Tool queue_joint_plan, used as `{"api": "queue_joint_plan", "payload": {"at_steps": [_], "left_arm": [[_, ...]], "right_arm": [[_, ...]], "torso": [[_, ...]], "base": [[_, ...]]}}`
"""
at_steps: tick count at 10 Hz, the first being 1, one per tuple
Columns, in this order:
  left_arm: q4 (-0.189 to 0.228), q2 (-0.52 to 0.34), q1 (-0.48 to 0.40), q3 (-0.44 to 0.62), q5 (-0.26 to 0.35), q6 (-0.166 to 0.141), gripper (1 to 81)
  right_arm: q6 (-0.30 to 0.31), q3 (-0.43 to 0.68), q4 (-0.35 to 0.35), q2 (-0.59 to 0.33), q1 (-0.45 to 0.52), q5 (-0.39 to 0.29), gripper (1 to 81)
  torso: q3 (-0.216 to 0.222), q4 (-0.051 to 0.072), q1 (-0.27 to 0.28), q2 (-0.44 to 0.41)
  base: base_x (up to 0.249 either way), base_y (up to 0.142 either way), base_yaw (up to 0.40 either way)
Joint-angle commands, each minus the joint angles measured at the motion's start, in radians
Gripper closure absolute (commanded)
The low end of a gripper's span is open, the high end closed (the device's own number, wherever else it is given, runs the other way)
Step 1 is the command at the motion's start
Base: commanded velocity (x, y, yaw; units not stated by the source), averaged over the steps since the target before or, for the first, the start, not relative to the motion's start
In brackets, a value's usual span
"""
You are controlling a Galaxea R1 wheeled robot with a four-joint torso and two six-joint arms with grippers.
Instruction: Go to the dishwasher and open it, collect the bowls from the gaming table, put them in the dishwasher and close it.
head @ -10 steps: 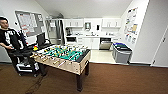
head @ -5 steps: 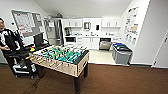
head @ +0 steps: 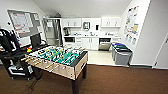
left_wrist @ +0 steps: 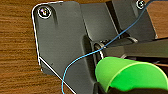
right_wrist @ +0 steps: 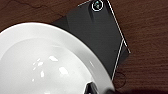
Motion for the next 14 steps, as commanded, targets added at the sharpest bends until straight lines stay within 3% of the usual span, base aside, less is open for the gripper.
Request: {"api": "queue_joint_plan", "payload": {"at_steps": [1, 14], "left_arm": [[0.005, 0.007, -0.047, -0.001, 0.046, 0.001, 81.1], [0.008, 0.008, -0.047, -0.001, 0.046, 0.001, 81.1]], "right_arm": [[-0.004, -0.002, -0.015, -0.006, 0.048, -0.046, 81.1], [-0.004, -0.005, -0.021, -0.002, 0.047, -0.046, 81.1]], "torso": [[0.000, 0.000, 0.000, 0.000], [0.000, 0.000, 0.000, 0.000]], "base": [[0.139, -0.095, 0.000], [0.140, -0.094, 0.000]]}}
